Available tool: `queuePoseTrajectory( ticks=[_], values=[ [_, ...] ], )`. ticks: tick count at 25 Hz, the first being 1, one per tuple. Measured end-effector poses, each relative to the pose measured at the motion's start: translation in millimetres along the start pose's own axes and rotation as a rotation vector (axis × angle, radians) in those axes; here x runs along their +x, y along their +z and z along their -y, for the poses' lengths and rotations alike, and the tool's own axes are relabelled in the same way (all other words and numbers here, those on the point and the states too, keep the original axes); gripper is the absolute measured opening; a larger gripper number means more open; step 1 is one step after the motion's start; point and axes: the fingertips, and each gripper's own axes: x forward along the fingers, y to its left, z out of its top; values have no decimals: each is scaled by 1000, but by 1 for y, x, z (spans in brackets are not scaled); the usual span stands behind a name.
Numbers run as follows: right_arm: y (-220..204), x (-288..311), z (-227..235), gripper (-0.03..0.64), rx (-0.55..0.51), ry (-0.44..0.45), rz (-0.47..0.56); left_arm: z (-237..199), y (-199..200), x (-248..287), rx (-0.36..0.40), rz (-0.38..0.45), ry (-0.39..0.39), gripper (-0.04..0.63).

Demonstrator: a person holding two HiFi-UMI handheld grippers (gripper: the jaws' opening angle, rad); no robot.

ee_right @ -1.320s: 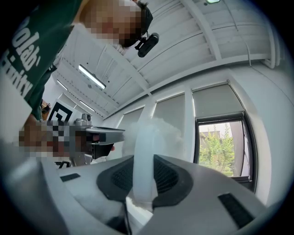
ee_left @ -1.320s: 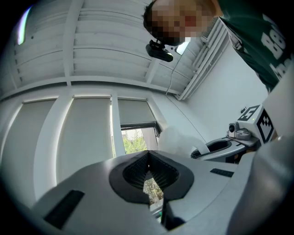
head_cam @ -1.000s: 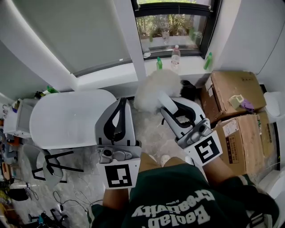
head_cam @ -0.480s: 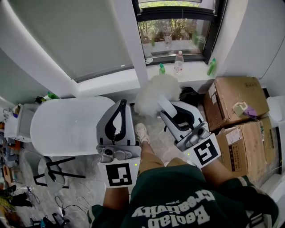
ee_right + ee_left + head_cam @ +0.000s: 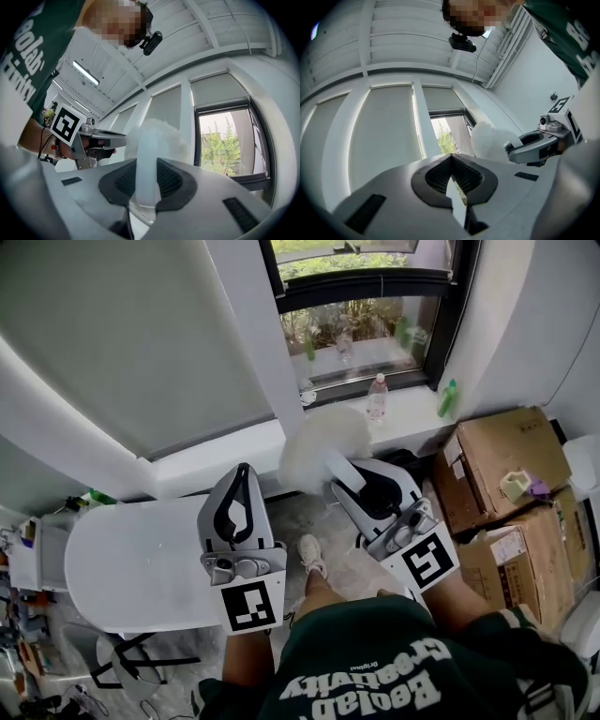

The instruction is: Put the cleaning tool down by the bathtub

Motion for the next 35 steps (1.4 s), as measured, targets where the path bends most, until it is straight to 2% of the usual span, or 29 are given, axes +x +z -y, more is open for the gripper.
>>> queuePoseTrajectory(
  ticks=[5,11,13,17,22,26,29,35],
  values=[
    [-21,52,27,95,5,-27,-42,-35,-30,63,-46,2,-36,5],
    [-47,77,60,95,59,-90,-100,-36,-53,109,-105,9,-105,5],
    [-49,85,67,94,53,-96,-104,-36,-56,119,-92,15,-111,5],
    [-59,108,75,94,24,-97,-135,-43,-61,135,-8,25,-132,5],
    [-62,154,83,94,7,-84,-121,-73,-73,166,-34,45,-139,5],
    [-69,194,90,95,53,-83,-117,-98,-88,191,-42,36,-152,5],
    [-73,221,94,95,47,-84,-113,-116,-99,207,-49,40,-171,5],
    [-84,265,91,95,16,-66,-120,-156,-121,228,-53,38,-146,5]
  ],
)
